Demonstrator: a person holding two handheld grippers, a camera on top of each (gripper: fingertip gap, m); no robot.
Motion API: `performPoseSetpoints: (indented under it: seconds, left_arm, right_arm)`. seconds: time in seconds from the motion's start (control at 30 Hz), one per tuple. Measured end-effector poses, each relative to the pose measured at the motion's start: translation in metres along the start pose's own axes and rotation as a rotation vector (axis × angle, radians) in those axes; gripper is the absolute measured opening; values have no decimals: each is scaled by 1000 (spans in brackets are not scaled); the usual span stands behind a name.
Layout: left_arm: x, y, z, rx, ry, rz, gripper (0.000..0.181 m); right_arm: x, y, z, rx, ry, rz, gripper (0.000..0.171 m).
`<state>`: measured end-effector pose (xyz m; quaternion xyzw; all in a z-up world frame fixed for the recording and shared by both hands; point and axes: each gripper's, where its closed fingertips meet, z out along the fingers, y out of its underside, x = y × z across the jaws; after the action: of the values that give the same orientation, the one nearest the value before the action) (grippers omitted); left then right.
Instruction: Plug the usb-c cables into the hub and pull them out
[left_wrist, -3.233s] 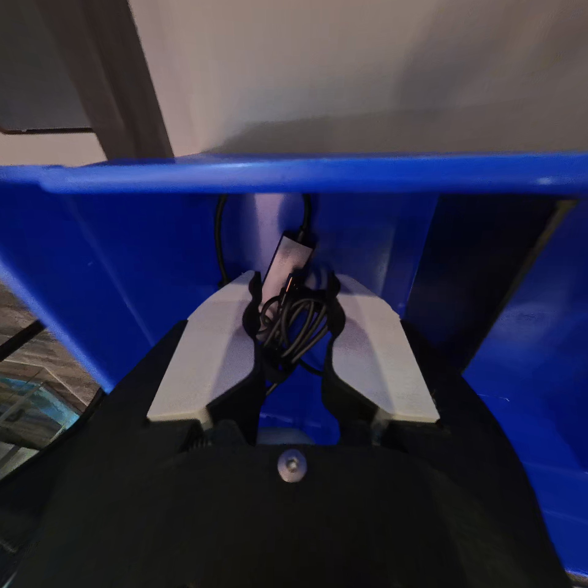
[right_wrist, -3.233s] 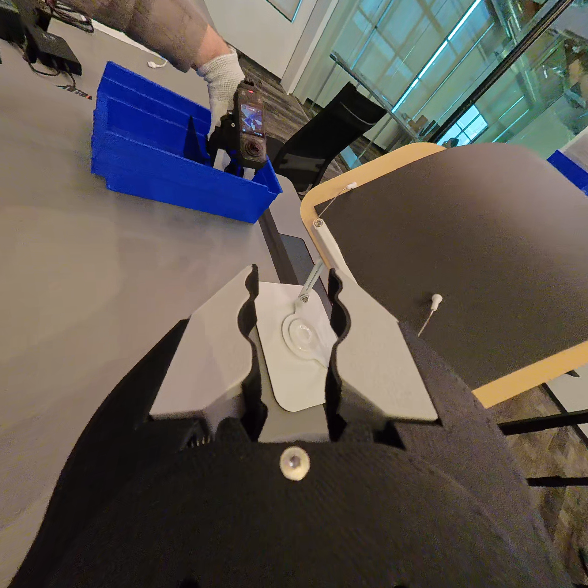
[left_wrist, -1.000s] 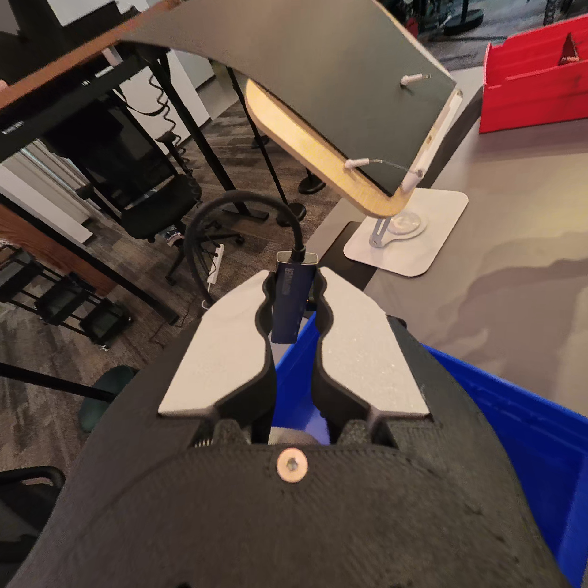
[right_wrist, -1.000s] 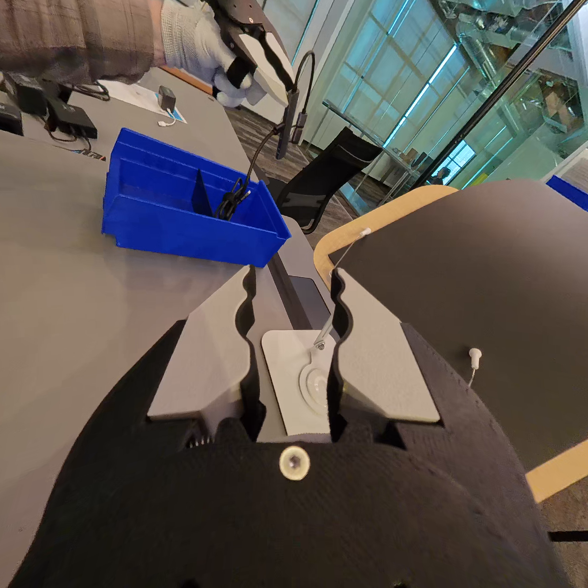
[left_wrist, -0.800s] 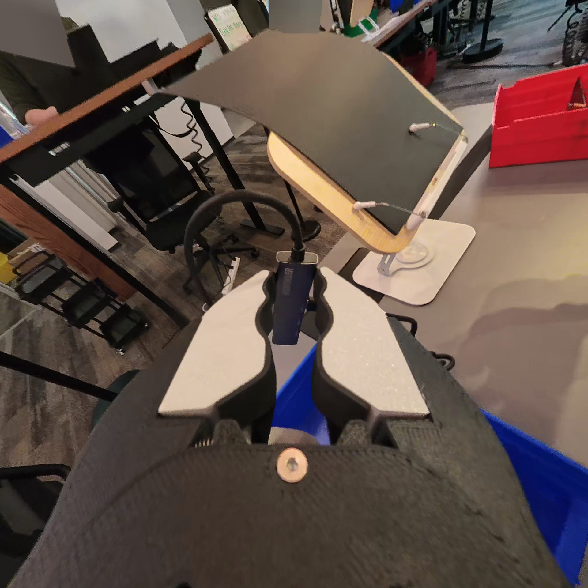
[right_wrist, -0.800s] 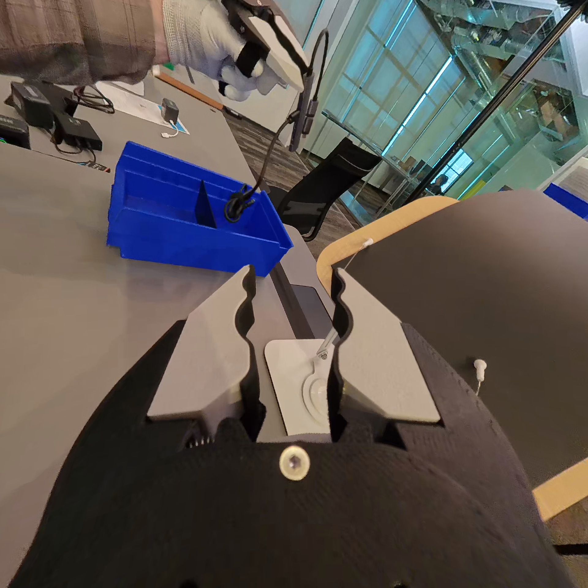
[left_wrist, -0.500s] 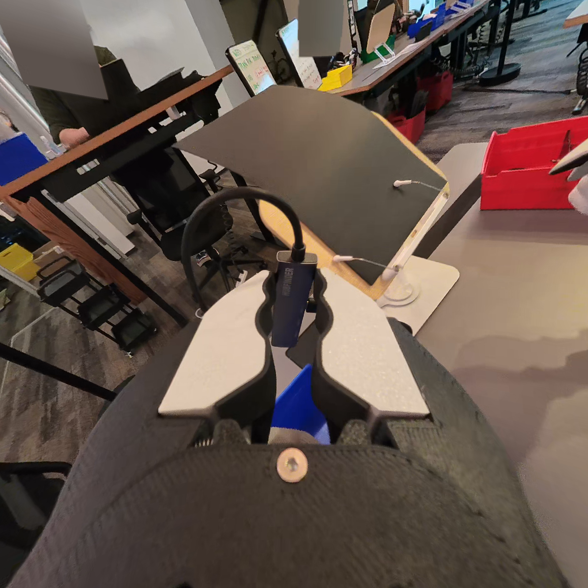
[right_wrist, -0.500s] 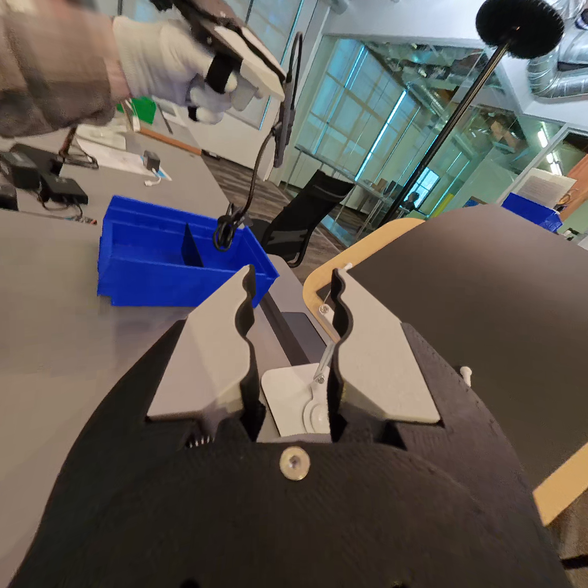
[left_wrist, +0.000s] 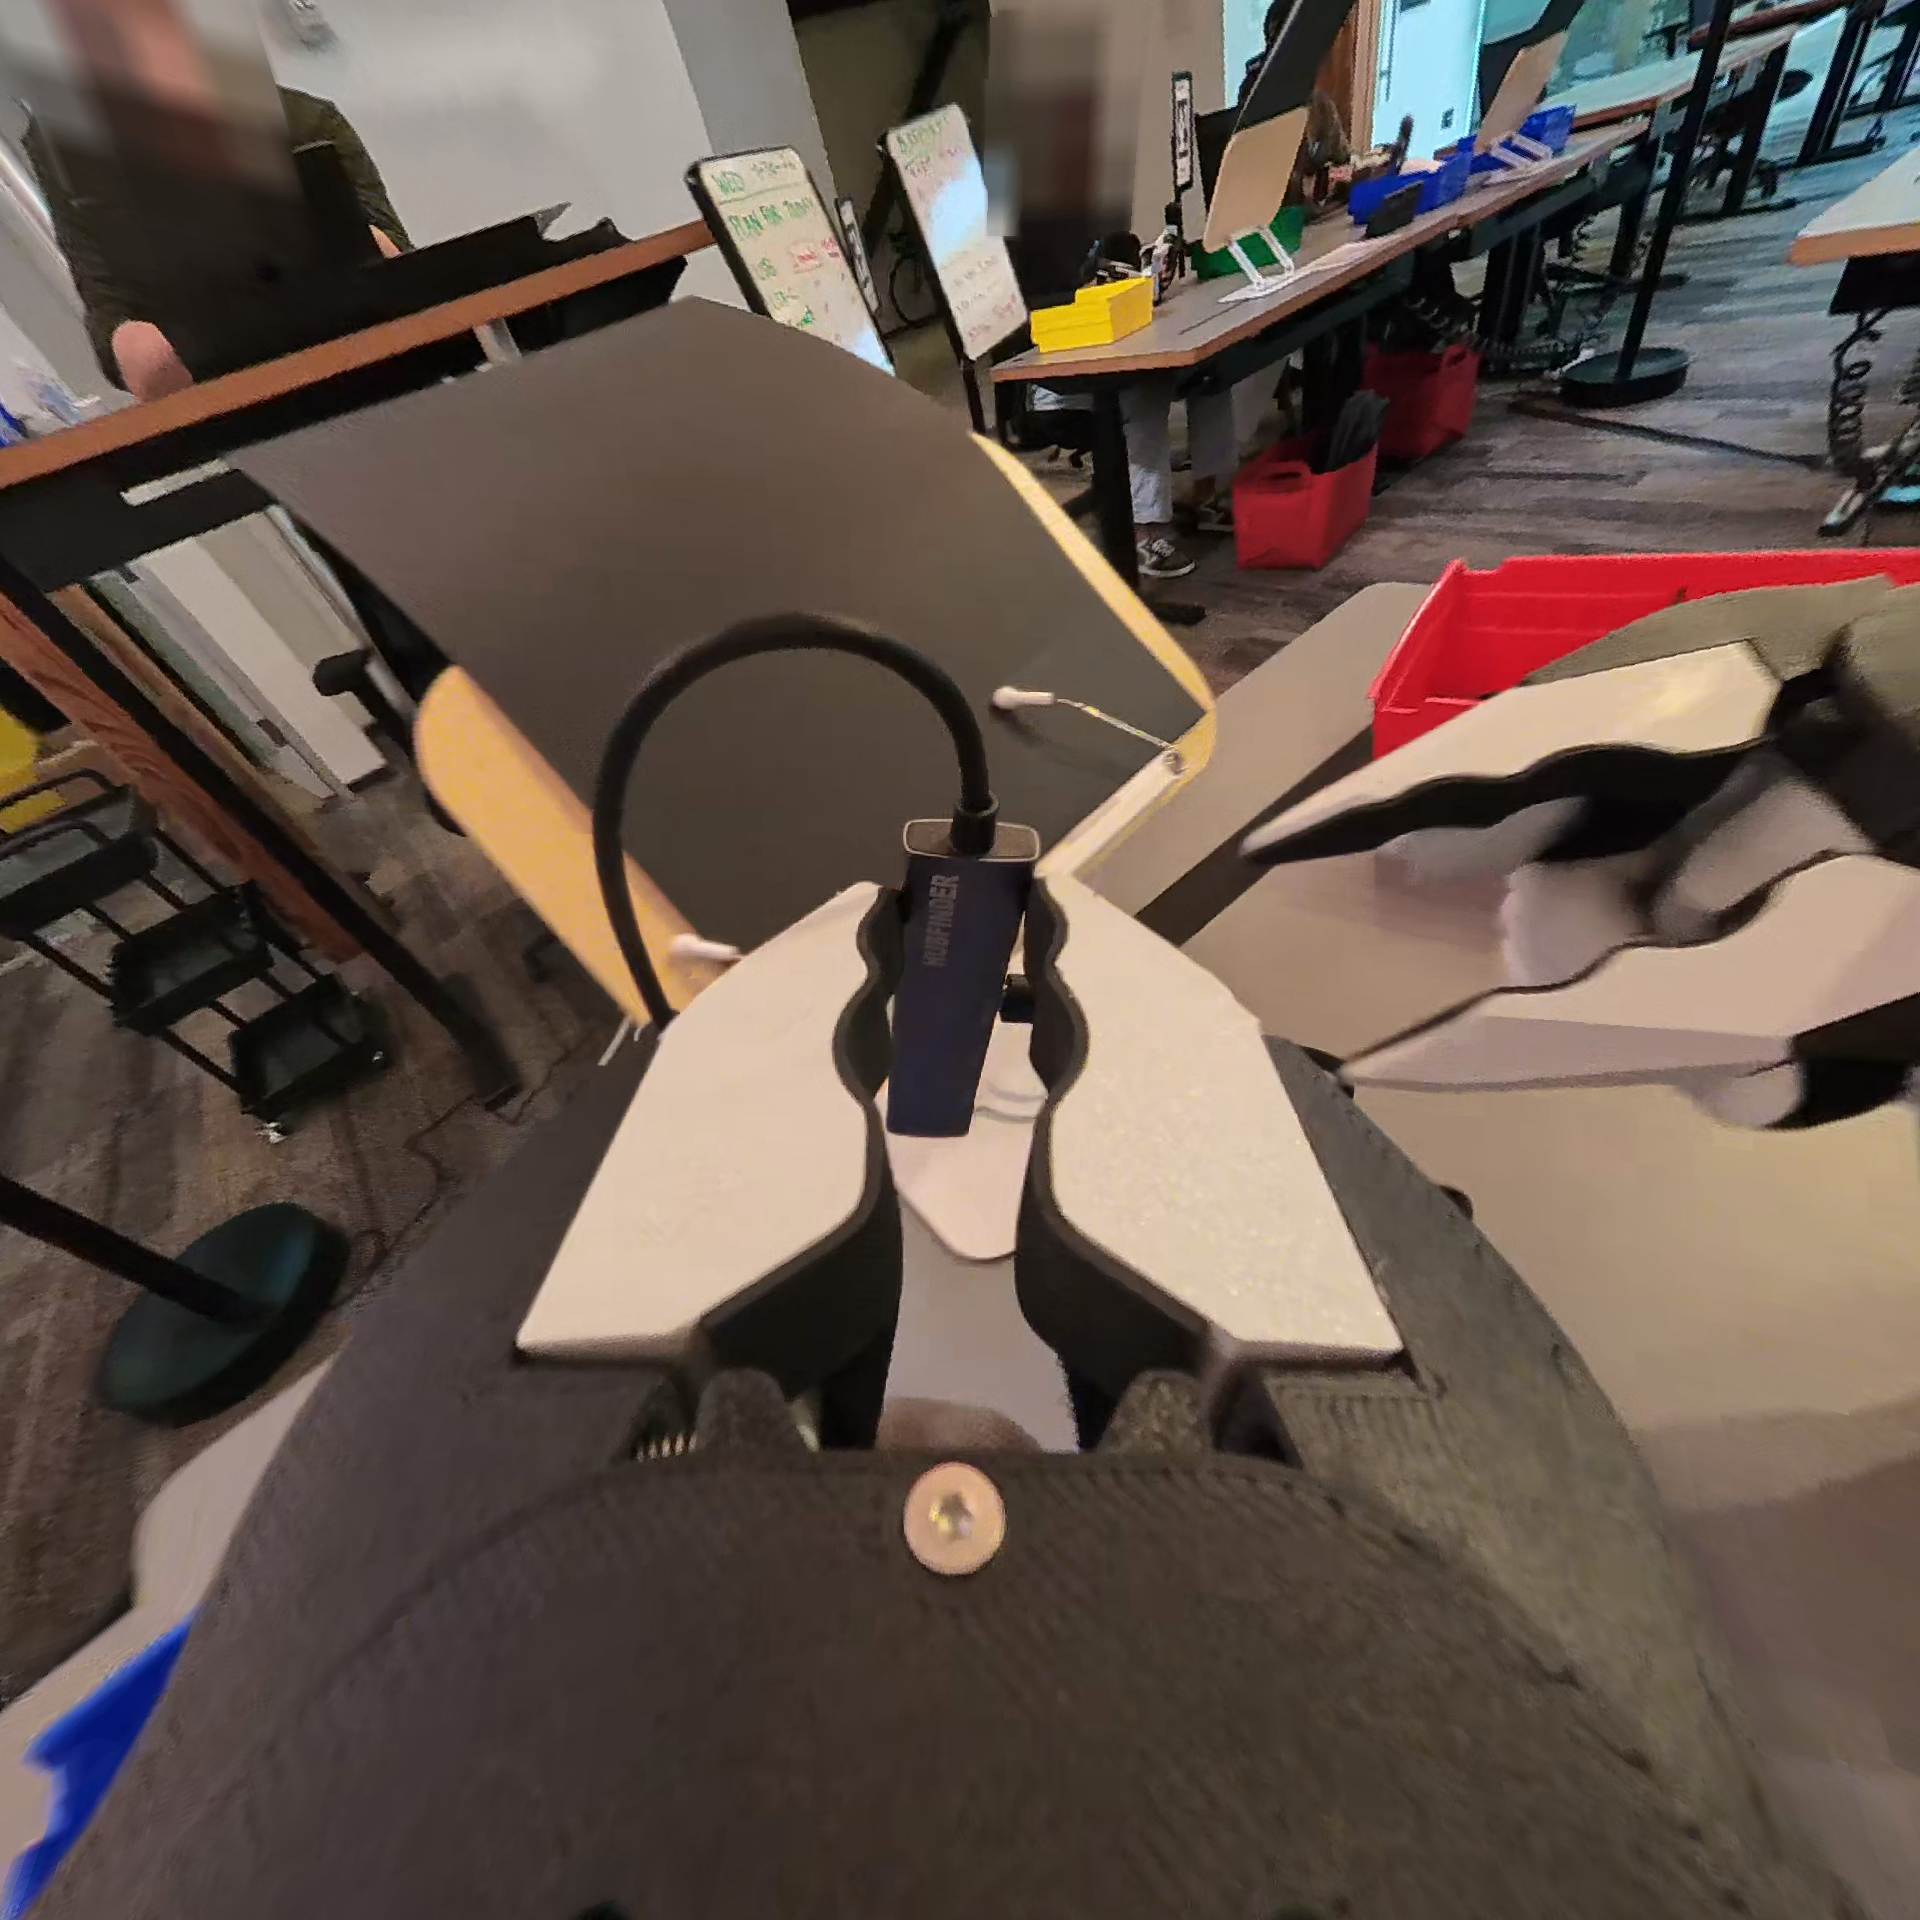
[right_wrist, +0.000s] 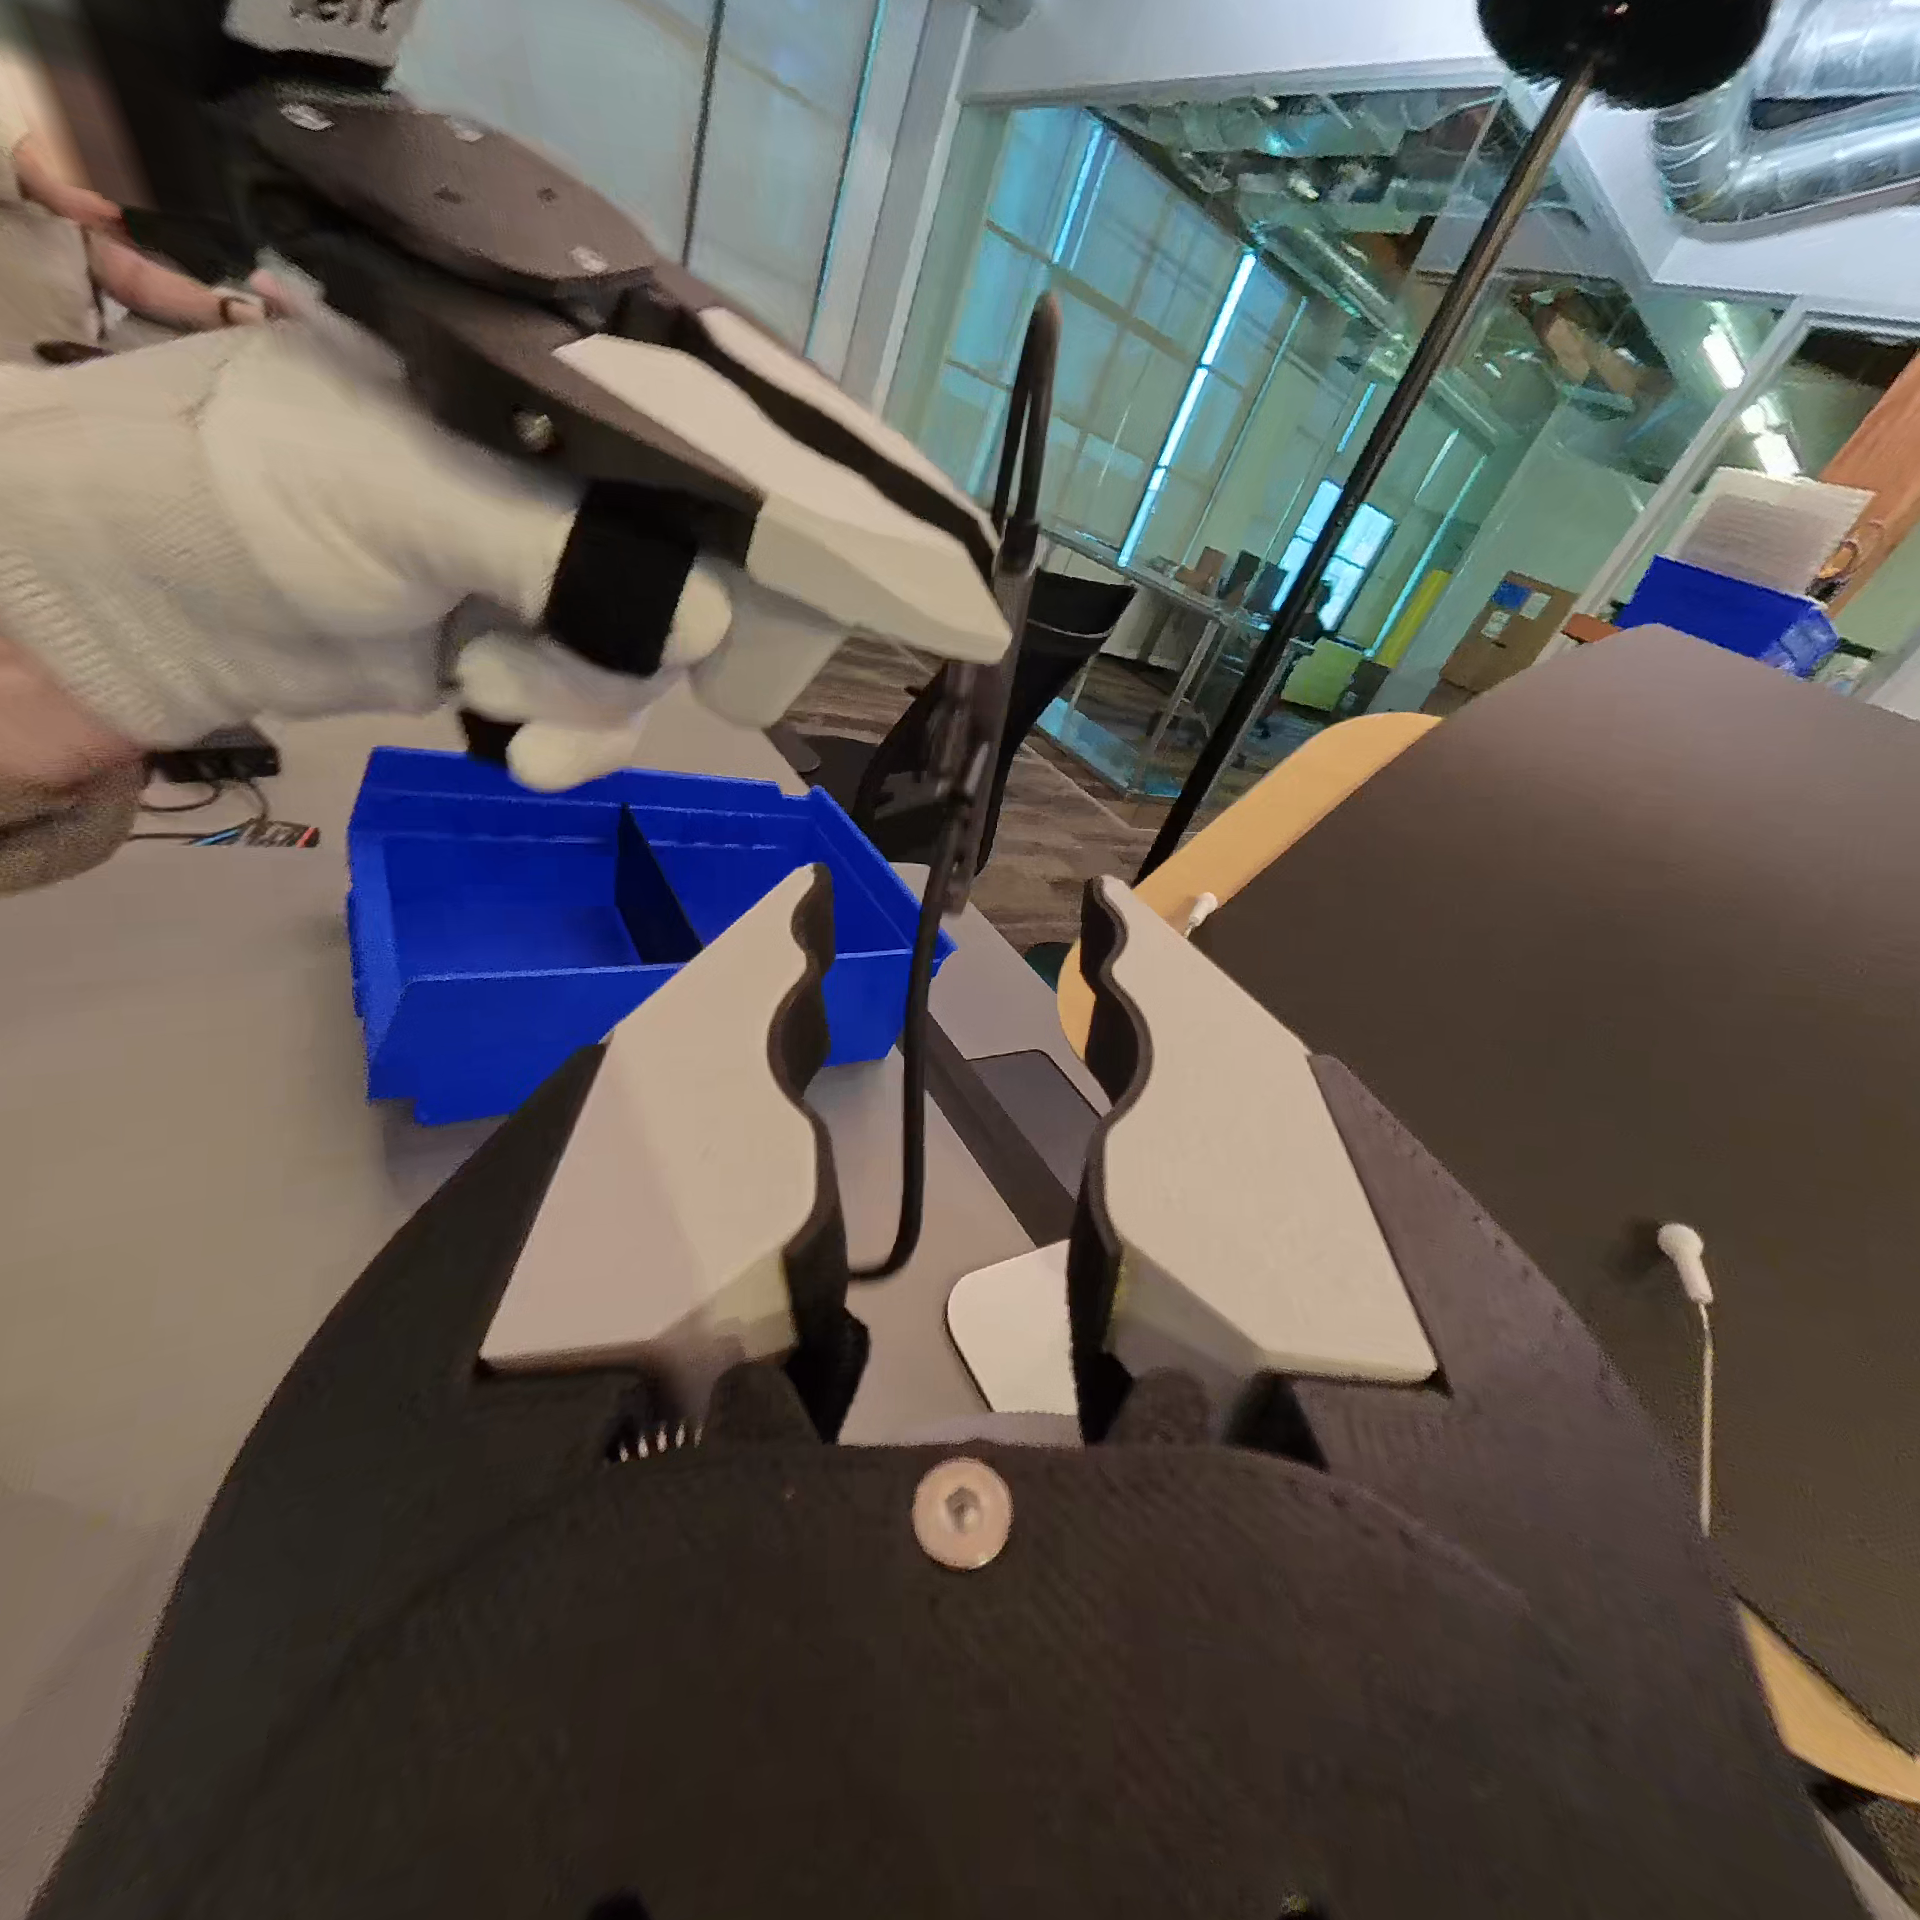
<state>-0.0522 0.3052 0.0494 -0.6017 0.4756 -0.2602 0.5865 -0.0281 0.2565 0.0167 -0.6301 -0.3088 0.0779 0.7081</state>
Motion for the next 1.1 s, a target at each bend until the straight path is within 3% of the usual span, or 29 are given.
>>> performPoseSetpoints:
  seconds: [0.27, 0.47, 0.63, 0.77, 0.9, 1.1]
  left_arm:
    - [54, 8, 30, 10, 26, -65, 23]
    - [64, 10, 40, -4, 25, -81, 23]
    - [65, 10, 44, -9, 40, -85, 23]
    - [70, 4, 45, 5, 89, -61, 27]
    - [78, -15, 22, 82, 142, 115, 57]
    - [72, 6, 1, 20, -96, 766, 81]
  right_arm:
    - [17, 31, 6, -64, 31, 51, 35]
    - [22, 48, 8, -88, 3, 75, 7]
    - [23, 49, 6, -76, -20, 64, 6]
    - [22, 48, 2, -40, -101, 181, 5]
    - [23, 44, -6, 18, -228, 396, 5]
    - [33, 27, -19, 154, -386, 735, 5]
